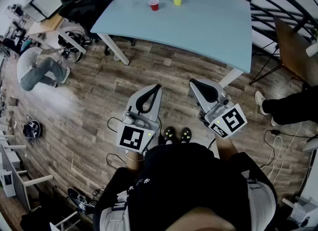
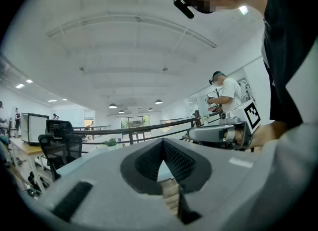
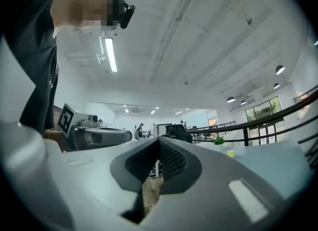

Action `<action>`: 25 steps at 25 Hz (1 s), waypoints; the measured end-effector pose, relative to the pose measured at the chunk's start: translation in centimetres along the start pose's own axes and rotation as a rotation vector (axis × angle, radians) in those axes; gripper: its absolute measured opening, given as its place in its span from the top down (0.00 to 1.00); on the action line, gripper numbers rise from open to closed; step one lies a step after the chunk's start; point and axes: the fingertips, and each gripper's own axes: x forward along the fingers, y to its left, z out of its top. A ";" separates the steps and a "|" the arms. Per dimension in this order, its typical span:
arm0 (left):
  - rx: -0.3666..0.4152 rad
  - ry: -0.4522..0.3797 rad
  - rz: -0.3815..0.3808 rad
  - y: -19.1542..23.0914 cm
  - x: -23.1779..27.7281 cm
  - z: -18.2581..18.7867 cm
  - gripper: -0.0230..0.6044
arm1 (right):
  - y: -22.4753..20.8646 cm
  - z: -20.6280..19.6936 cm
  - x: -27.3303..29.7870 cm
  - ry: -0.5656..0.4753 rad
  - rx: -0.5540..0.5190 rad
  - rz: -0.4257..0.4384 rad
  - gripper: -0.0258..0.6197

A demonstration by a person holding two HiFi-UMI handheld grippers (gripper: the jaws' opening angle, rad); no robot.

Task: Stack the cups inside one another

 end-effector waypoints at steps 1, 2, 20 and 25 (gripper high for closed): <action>-0.002 0.001 0.000 0.1 -0.1 0.0 0.98 | 0.0 0.0 0.0 0.001 0.001 -0.001 0.95; -0.005 0.003 0.000 0.1 -0.1 0.0 0.98 | 0.1 0.0 0.1 0.001 0.003 -0.001 0.96; -0.050 0.025 0.034 0.3 0.9 -0.8 0.98 | -1.8 -0.6 -0.7 0.004 0.010 -0.021 0.95; -0.046 0.031 0.037 -0.5 2.1 -0.9 0.98 | -3.0 -0.8 -1.5 0.010 0.018 -0.013 0.95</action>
